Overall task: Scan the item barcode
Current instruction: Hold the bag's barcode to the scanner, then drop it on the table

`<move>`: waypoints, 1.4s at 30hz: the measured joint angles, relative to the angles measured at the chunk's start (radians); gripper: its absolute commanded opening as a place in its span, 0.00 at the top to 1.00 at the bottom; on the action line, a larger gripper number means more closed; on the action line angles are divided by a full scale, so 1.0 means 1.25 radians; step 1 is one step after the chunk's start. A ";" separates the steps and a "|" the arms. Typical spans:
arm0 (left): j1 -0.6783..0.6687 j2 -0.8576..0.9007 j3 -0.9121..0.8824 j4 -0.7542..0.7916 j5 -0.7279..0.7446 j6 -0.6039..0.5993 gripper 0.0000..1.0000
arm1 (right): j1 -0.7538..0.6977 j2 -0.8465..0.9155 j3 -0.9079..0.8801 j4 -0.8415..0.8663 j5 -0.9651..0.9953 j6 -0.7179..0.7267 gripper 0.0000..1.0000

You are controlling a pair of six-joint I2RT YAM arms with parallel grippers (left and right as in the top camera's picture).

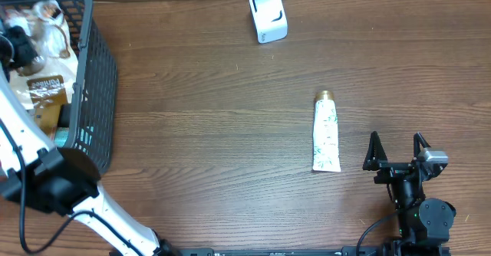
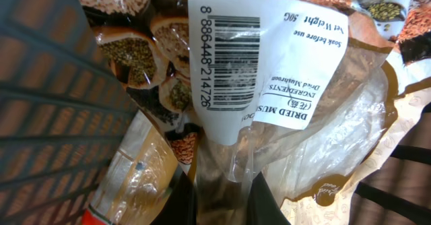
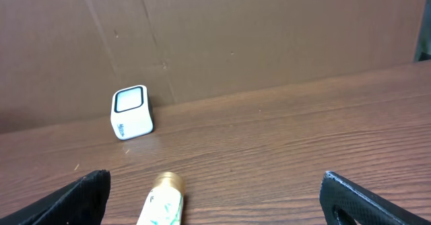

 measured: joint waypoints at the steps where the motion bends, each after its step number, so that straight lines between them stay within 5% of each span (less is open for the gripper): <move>1: 0.000 -0.016 0.000 0.001 0.003 -0.002 0.96 | 0.000 0.000 0.000 0.000 0.000 0.000 0.00; 12: 0.000 -0.281 0.010 0.002 0.067 -0.031 0.96 | 0.000 0.000 0.000 0.000 0.000 0.000 0.00; 20: -0.023 -0.396 0.024 -0.025 0.334 -0.044 0.96 | 0.000 0.000 0.000 0.000 0.000 0.000 0.00; 30: -0.253 -0.324 -0.038 -0.183 0.422 -0.046 0.96 | 0.000 0.000 0.000 0.000 0.000 0.000 0.00; 42: -0.584 -0.076 -0.314 -0.088 0.308 -0.062 0.95 | 0.000 0.000 0.000 0.000 0.000 0.000 0.00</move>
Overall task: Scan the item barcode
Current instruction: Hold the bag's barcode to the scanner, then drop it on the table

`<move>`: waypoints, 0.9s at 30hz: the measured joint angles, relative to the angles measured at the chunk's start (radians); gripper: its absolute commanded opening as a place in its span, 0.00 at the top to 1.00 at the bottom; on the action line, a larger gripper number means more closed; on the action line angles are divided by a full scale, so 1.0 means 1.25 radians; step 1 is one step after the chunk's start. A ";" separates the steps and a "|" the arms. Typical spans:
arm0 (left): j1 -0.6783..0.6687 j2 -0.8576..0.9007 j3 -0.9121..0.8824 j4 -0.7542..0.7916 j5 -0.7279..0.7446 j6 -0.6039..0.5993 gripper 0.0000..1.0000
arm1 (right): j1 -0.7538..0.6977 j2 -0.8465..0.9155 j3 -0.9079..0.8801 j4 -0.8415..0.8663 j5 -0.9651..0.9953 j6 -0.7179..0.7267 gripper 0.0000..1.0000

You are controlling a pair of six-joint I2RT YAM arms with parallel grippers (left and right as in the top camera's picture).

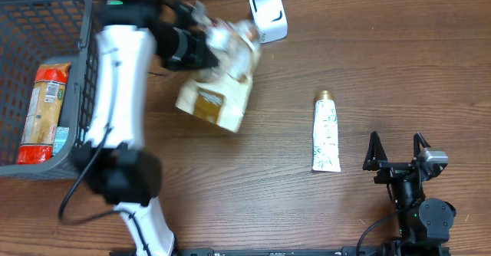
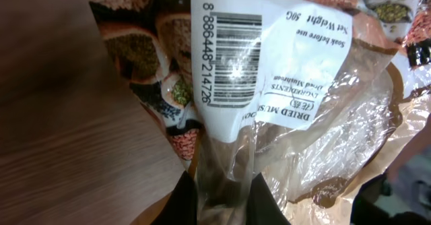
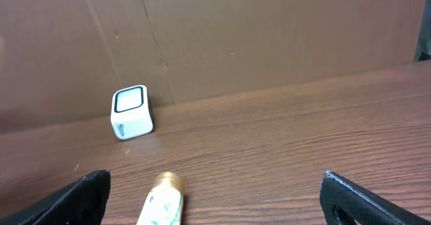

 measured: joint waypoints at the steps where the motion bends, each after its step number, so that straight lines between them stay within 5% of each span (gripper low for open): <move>1: -0.026 0.028 -0.025 0.014 -0.016 -0.007 0.96 | 0.000 0.000 0.000 0.000 0.000 0.000 0.00; 5: -0.114 0.143 -0.097 0.056 -0.067 -0.038 0.96 | 0.000 0.000 0.000 0.000 0.000 0.000 0.00; 7: -0.146 0.188 -0.107 0.058 -0.079 -0.049 0.88 | 0.000 0.000 0.000 0.000 0.000 0.000 0.00; 8: -0.160 0.205 -0.108 0.059 -0.083 -0.051 0.79 | 0.000 0.000 0.000 0.000 0.000 0.000 0.00; 12: -0.207 0.241 -0.108 0.060 -0.099 -0.065 0.17 | 0.000 0.000 0.000 0.000 0.000 0.000 0.00; 14: -0.222 0.241 -0.108 0.059 -0.109 -0.066 0.00 | 0.000 0.000 0.000 0.000 0.000 0.000 0.00; 21: -0.221 0.243 -0.017 -0.015 -0.142 -0.070 0.00 | 0.000 0.000 0.000 0.000 0.000 0.000 0.00; 27: -0.171 0.248 0.319 -0.171 -0.190 -0.069 0.00 | 0.000 0.000 0.000 0.000 0.000 0.000 0.00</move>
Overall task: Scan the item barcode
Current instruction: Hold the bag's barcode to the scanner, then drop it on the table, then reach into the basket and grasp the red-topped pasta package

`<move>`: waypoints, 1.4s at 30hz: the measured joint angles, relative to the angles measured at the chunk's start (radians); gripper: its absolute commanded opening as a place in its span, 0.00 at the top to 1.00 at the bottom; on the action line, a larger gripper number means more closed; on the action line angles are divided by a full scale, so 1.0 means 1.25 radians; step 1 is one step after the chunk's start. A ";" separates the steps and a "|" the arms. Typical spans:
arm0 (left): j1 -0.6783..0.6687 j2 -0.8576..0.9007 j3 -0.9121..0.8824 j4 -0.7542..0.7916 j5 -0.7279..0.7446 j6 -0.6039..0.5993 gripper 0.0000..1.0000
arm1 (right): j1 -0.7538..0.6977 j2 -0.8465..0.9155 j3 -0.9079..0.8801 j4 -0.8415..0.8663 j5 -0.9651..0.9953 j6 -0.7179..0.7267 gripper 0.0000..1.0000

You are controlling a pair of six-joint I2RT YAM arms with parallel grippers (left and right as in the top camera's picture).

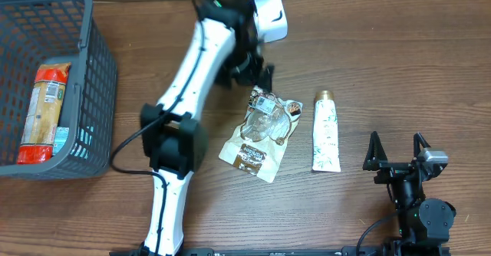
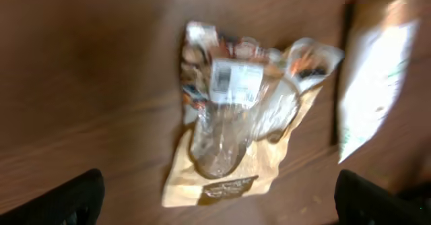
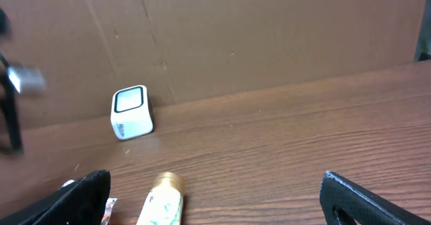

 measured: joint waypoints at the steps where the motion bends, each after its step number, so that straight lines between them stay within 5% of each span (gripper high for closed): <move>1: 0.013 -0.002 0.072 -0.016 -0.009 -0.001 0.00 | 0.000 0.000 0.000 0.000 0.001 0.000 0.00; 8: 0.148 -0.112 0.360 -0.017 -0.063 0.000 0.00 | 0.000 0.000 0.000 0.000 0.000 0.000 0.00; 19: 0.576 -0.363 0.414 -0.019 -0.164 -0.010 0.00 | 0.000 0.000 0.000 0.000 0.000 0.000 0.00; 29: 0.813 -0.307 0.041 0.041 -0.175 -0.061 0.00 | 0.000 0.000 0.000 0.000 0.000 0.000 0.00; 37: 0.822 -0.305 -0.265 0.277 -0.185 -0.038 0.00 | 0.000 0.000 0.000 0.000 0.000 0.000 0.00; 42: 0.822 -0.305 -0.436 0.530 -0.206 0.036 0.03 | 0.000 0.000 0.000 0.001 0.000 0.000 0.00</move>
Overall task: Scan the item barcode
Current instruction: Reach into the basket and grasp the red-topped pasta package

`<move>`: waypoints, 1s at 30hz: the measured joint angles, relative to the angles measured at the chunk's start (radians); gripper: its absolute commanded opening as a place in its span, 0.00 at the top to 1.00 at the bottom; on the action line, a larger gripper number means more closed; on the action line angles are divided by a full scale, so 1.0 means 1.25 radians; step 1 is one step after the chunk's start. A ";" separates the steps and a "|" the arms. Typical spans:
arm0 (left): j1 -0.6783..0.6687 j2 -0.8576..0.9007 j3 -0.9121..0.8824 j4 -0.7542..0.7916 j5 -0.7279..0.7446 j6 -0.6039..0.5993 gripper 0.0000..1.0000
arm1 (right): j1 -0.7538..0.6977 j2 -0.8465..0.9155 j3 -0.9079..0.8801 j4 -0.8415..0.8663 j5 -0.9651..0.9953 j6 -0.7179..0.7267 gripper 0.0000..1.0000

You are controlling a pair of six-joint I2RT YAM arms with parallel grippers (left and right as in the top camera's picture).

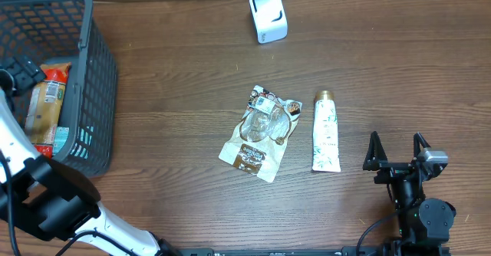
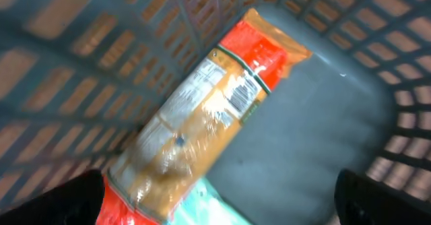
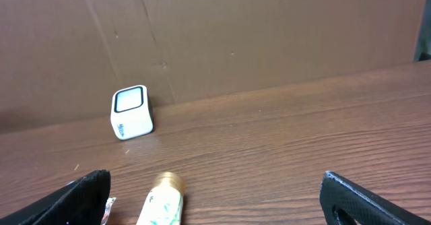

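The white scanner (image 1: 268, 15) stands at the back of the table, also in the right wrist view as the scanner (image 3: 131, 112). A clear-and-brown dried mushroom bag (image 1: 259, 133) lies flat mid-table, label up. Right of it lies a white tube with a gold cap (image 1: 326, 131), whose cap end shows as the tube (image 3: 163, 201). My left gripper (image 1: 23, 72) hangs open over the grey basket (image 1: 100, 72). Between its spread fingers (image 2: 67, 198) lies an orange-and-red packet (image 2: 209, 110). My right gripper (image 1: 397, 155) rests open at the front right, holding nothing.
A teal packet (image 2: 229, 208) lies under the orange one in the basket. The orange-red packet (image 1: 46, 106) also shows from overhead. A brown cardboard wall (image 3: 269, 36) stands behind the table's back edge.
My left arm has gone from near the scanner, above the dropped mushroom bag, back over the basket at the far left. The gripper is still open. The bag, tube and right arm have not moved.
My left gripper was shut on the mushroom bag inside the basket. Then it held the bag near the scanner, barcode label showing. Then it was open with the bag lying beside the tube. Now it is open over the basket.
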 measured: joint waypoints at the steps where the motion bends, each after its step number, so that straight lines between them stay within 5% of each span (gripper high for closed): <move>1: 0.000 0.000 -0.034 0.039 -0.002 0.014 0.04 | 0.000 0.000 0.000 0.000 0.000 0.000 0.00; 6: 0.000 0.000 -0.164 0.189 -0.015 0.099 0.11 | 0.000 0.000 0.000 0.000 0.000 0.000 0.00; 15: 0.000 0.000 -0.328 0.378 -0.051 0.257 0.07 | 0.000 0.000 0.000 -0.001 0.000 0.000 0.00; 30: 0.013 0.013 -0.395 0.517 -0.062 0.328 0.10 | 0.000 0.000 0.000 0.000 0.000 0.000 0.00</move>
